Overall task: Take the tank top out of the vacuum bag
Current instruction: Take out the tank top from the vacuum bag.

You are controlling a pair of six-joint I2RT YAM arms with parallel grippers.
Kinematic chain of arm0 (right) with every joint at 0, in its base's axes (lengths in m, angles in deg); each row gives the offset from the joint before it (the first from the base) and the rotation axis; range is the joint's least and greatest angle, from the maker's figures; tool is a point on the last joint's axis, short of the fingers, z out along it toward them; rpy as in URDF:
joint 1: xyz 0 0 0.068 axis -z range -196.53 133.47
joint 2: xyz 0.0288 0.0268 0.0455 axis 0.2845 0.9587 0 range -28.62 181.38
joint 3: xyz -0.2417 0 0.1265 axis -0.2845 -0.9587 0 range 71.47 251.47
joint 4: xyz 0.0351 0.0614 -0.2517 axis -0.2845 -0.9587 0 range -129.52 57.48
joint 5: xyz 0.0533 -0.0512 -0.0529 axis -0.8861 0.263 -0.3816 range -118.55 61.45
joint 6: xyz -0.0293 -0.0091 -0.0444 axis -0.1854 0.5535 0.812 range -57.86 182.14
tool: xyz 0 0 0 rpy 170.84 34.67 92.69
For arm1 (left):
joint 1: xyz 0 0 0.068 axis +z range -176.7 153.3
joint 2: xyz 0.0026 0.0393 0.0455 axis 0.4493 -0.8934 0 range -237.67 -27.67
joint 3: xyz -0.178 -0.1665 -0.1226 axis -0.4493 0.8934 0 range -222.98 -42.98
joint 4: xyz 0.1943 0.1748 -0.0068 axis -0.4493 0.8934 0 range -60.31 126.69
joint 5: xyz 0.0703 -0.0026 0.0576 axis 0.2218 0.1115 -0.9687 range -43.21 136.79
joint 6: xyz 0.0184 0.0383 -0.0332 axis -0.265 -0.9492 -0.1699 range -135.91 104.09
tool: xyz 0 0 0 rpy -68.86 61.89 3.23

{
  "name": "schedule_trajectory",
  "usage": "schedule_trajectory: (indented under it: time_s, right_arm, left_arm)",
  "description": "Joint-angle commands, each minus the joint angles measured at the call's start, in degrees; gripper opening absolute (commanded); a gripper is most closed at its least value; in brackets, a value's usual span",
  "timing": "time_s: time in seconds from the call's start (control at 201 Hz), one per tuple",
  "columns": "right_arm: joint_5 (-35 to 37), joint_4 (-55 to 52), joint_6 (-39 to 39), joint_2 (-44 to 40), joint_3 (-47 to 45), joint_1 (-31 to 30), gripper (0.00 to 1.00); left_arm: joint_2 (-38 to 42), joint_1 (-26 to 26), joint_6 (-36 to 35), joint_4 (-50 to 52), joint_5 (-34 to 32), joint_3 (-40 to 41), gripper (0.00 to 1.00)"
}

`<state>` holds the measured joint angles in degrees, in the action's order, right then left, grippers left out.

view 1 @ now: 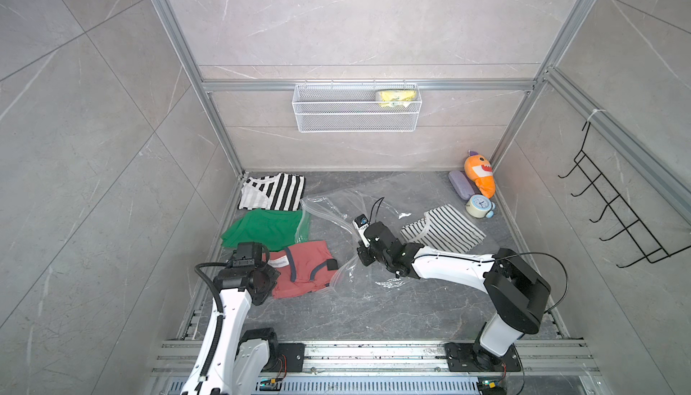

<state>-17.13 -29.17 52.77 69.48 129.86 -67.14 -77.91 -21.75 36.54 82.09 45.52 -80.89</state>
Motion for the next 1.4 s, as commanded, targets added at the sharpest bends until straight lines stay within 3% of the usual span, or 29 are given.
schedule_trajectory:
  time_s: [0.0,0.119,0.259,0.319,0.438,0.592,0.786,1.19,1.394]
  right_arm:
    - [2.05,1.21,-0.1,-1.35,-1.08,-0.23,0.0]
    - [2.25,1.31,-0.13,-1.25,-1.18,-0.28,0.0]
    - [2.29,1.52,-0.22,-1.08,-1.17,-0.23,0.0]
    - [2.43,1.48,-0.22,-0.9,-1.18,-0.23,0.0]
    - [2.74,1.58,-0.22,-0.85,-1.18,-0.27,0.0]
    - [2.18,1.48,-0.66,-0.83,-1.16,-0.28,0.0]
    - [2.29,3.38,-1.02,-0.46,-2.0,-0.19,0.0]
    - [3.18,5.46,-1.18,-1.77,-3.62,-0.18,0.0]
    - [3.61,6.04,-1.02,-2.49,-4.25,-0.16,0.0]
  left_arm:
    - [0.37,1.74,-1.42,0.58,-3.47,-1.08,0.0]
    - [2.75,2.45,-0.45,0.09,-7.57,-1.29,0.0]
    - [0.76,2.63,-1.22,-2.04,-7.23,-1.37,0.0]
    - [-0.1,2.67,-1.44,-2.35,-7.2,-2.0,0.32]
    - [2.2,2.52,-0.5,-2.07,-9.73,-3.69,0.42]
    - [3.91,0.1,-3.05,-5.8,-7.32,-4.92,0.39]
    - [-3.09,-8.41,2.36,-12.24,-5.98,-1.73,0.35]
    - [-9.99,-4.75,4.4,-25.56,-1.4,6.91,0.34]
    - [-12.34,1.5,3.28,-29.62,3.38,9.64,0.34]
